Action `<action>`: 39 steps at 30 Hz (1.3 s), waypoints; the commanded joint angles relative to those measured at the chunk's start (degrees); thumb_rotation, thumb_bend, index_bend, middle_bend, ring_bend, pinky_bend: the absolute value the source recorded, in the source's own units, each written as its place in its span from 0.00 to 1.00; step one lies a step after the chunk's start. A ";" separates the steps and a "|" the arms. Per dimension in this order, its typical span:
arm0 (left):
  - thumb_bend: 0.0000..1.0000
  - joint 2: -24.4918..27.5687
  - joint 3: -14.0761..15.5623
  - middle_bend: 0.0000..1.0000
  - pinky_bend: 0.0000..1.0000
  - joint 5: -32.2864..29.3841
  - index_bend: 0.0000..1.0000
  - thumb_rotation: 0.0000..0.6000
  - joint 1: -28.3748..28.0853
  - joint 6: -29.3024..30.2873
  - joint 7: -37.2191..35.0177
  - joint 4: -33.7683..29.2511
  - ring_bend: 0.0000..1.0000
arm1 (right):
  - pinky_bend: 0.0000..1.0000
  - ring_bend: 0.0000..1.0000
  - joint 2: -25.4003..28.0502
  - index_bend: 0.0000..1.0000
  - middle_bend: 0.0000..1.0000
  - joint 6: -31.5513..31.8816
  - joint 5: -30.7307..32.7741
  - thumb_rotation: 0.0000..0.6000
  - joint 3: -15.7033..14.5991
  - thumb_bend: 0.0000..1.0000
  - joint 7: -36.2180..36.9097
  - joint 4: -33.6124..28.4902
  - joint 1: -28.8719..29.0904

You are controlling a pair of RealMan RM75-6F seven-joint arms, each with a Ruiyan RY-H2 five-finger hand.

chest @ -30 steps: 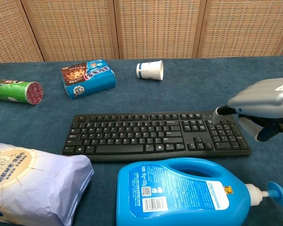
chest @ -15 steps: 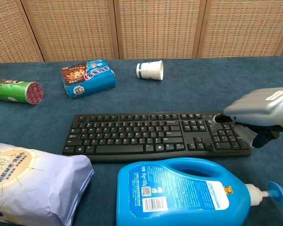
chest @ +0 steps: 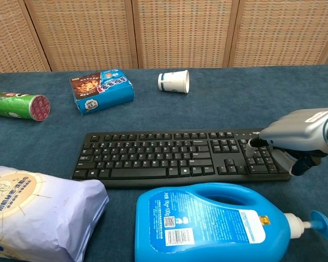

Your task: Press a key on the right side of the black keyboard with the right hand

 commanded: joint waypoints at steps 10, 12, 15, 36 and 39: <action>0.00 0.15 0.04 0.00 0.00 0.10 0.00 1.00 -0.09 -0.01 -0.33 -0.08 0.00 | 0.49 0.69 -0.21 0.18 0.74 0.53 0.44 1.00 -1.49 0.93 1.98 0.62 0.94; 0.00 0.15 0.09 0.00 0.00 0.23 0.00 1.00 -0.08 0.04 -0.34 -0.08 0.00 | 0.49 0.69 -0.23 0.18 0.74 0.74 0.40 1.00 -1.69 0.93 2.06 0.52 1.01; 0.00 0.17 0.23 0.00 0.00 0.52 0.00 1.00 -0.06 0.16 -0.32 -0.11 0.00 | 0.49 0.69 -0.18 0.18 0.74 1.28 0.26 1.00 -2.02 0.93 2.33 0.18 1.14; 0.00 0.14 0.28 0.00 0.00 0.46 0.00 1.00 -0.18 -0.07 -0.23 -0.07 0.00 | 0.49 0.69 -1.10 0.18 0.74 1.33 0.08 1.00 -3.40 0.93 4.60 1.76 2.13; 0.00 0.12 0.30 0.00 0.00 0.37 0.00 1.00 -0.21 -0.21 -0.17 -0.09 0.00 | 0.49 0.69 -1.35 0.18 0.74 1.15 0.08 1.00 -3.54 0.93 4.86 2.19 2.29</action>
